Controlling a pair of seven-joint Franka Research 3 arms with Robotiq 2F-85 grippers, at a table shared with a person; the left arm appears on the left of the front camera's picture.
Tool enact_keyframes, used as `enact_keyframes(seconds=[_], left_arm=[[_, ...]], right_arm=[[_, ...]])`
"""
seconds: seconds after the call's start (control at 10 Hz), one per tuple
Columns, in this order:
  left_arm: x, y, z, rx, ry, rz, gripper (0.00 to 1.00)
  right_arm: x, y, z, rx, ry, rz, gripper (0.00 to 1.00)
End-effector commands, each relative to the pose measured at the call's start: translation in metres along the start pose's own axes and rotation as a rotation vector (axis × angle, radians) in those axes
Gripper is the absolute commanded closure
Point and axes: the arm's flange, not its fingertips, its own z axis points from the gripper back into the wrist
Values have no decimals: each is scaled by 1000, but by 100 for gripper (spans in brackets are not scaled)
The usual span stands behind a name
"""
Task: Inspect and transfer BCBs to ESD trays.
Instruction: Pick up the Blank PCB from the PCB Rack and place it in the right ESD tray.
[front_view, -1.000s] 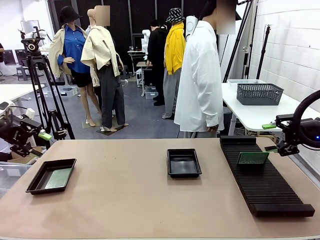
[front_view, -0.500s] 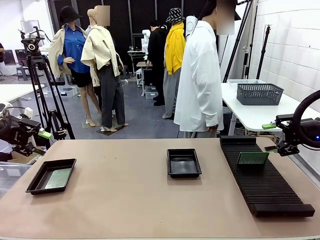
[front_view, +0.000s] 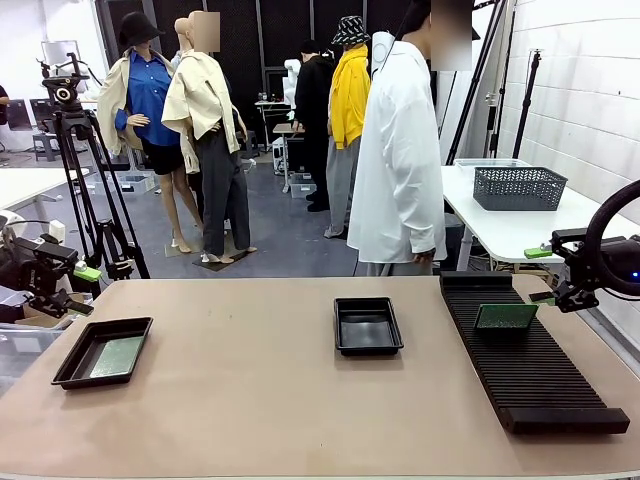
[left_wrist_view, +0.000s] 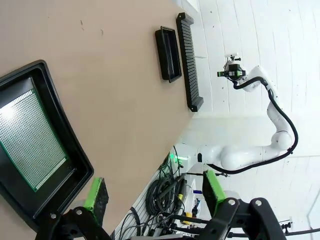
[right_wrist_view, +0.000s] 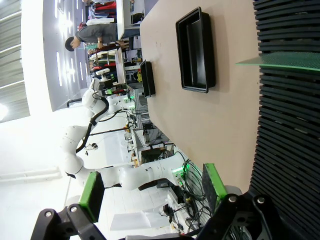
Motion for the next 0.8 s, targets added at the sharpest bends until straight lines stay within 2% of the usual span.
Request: enact_keyframes(seconds=[0.0,0.1,0.3,0.7], left_arm=[[-1,-2,1,4,-3,8,0],[-1,-2,1,4,-3,8,0],[-1,-2,1,4,-3,8,0],[-1,-2,1,4,-3,8,0]], right_arm=[[0,5,-3,-57,-23,-13,0],[15,14,0,-84,-24,-20,0],[42,32,7,-217,-12,-8,0],[112,73,5,-526,82,121,0]])
